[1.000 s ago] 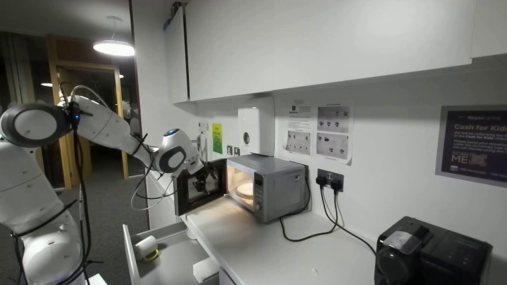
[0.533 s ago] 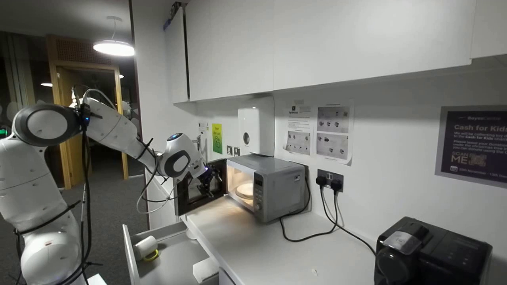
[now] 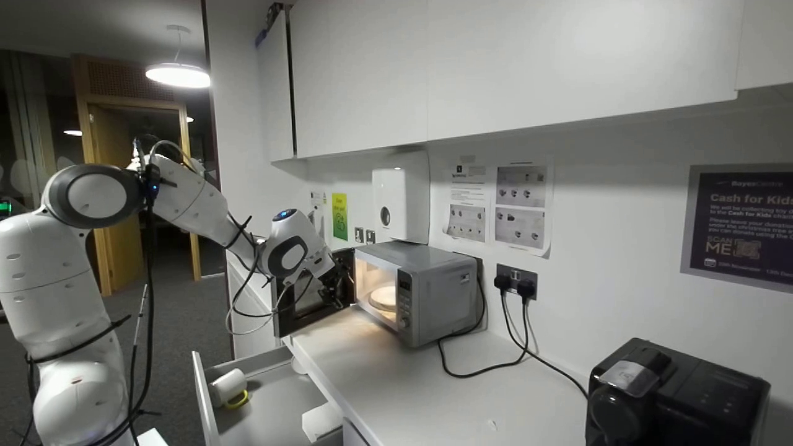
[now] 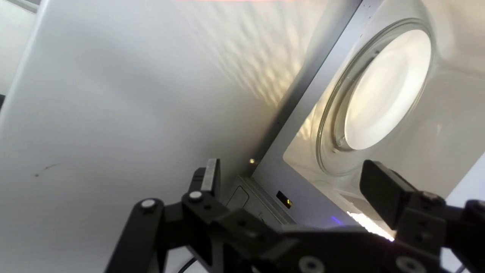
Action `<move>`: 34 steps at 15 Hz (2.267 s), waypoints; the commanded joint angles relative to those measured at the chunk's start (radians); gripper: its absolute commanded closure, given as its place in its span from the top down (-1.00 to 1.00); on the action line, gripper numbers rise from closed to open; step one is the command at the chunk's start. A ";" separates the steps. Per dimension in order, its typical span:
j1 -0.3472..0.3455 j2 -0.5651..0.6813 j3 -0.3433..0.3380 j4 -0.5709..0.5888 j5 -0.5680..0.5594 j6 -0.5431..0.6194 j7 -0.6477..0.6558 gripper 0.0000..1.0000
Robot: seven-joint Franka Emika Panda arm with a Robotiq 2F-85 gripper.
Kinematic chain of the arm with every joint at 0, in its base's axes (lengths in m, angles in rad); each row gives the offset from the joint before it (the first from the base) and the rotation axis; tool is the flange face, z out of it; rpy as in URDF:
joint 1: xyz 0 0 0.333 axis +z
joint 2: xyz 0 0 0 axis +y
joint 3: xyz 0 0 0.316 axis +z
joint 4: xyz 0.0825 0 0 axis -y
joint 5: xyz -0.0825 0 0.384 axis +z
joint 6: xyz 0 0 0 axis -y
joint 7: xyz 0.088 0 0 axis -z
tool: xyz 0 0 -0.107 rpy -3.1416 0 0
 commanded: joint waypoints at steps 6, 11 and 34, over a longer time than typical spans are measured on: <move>0.114 0.132 -0.129 0.121 0.201 0.009 -0.495 1.00; 0.109 0.207 -0.165 0.178 0.197 0.025 -0.617 1.00; 0.011 0.405 0.018 0.354 0.540 0.065 -1.422 1.00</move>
